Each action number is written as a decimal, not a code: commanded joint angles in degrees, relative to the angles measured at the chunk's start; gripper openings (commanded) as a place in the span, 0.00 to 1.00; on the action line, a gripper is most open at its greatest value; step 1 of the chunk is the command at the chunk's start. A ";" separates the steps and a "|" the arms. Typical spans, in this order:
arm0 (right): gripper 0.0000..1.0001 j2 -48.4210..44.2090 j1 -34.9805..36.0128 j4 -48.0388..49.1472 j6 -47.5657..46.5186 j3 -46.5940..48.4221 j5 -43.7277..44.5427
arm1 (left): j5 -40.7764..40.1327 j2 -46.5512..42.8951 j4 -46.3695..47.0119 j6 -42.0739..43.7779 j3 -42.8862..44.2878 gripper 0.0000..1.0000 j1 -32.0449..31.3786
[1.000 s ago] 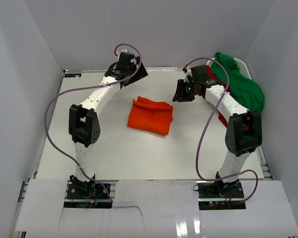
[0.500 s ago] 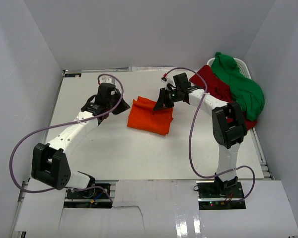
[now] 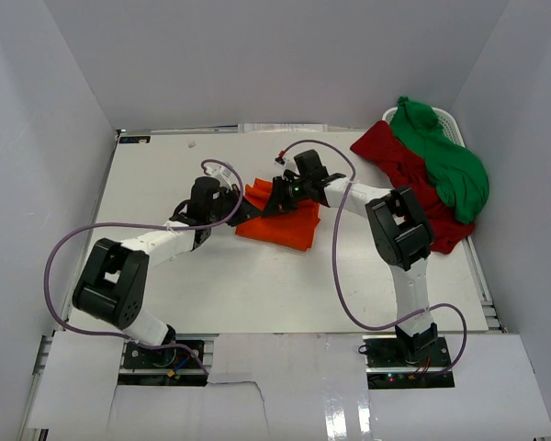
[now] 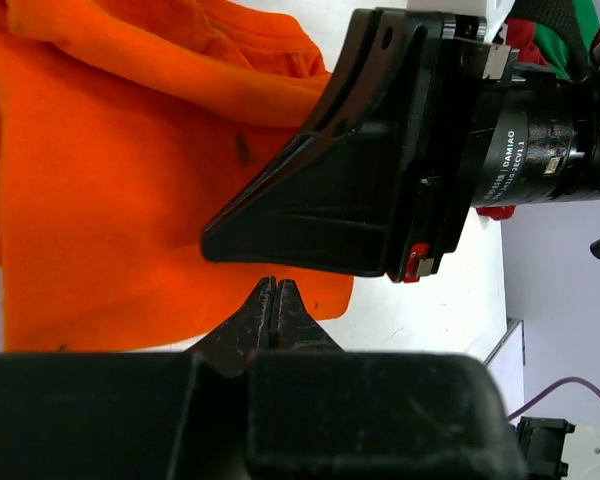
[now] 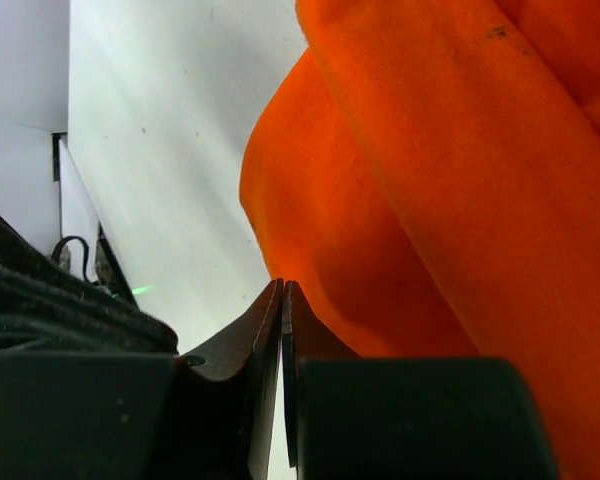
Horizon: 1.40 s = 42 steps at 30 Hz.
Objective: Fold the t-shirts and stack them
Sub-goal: Fold the long partially folded tshirt into a neat square
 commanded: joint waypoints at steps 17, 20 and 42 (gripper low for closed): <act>0.08 2.41 -0.15 9.31 -1.05 -2.86 12.09 | 5.69 9.05 18.56 6.44 -3.96 0.00 -3.01; 0.08 2.76 -0.50 9.31 -1.14 -2.51 12.09 | 6.31 7.64 18.74 7.15 -5.01 0.00 -3.45; 0.08 6.01 -1.11 9.57 -1.58 -0.14 12.18 | -5.47 21.00 14.43 9.52 -2.82 0.00 -5.82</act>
